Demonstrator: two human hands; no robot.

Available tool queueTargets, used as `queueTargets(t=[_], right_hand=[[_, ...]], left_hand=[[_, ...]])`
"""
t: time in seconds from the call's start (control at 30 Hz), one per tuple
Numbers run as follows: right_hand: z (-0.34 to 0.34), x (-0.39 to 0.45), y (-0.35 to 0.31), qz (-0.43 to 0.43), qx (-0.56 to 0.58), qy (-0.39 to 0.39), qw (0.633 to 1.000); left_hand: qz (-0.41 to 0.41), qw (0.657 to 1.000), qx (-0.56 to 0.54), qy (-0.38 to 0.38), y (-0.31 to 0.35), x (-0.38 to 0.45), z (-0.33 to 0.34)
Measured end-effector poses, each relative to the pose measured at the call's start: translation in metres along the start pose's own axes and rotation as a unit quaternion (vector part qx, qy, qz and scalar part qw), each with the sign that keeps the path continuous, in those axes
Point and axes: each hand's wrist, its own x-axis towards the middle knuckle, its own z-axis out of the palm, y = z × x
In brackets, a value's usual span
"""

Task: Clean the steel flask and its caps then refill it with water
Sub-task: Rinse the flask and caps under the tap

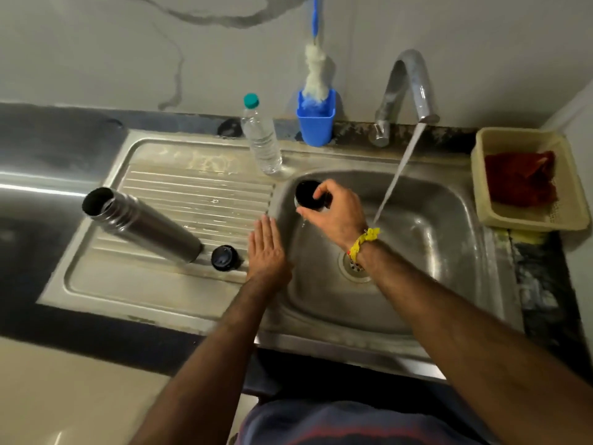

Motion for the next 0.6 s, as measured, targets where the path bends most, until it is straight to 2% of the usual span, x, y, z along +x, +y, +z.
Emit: queueTargets(t=[0.17,0.33,0.6], right_hand=[[0.048,0.029,-0.034,-0.032,-0.003,-0.090,0.995],[0.091,0.042,-0.046,-0.023,-0.039,-0.152,0.987],[0.110,0.044,-0.053,-0.004,-0.054,-0.144,0.988]], left_hand=[[0.003,0.996,-0.038,-0.086,-0.007,0.014,-0.008],[0.022,0.992,-0.039,-0.117,-0.009,0.020,-0.007],[0.036,0.988,-0.015,-0.150,-0.008,0.019,-0.013]])
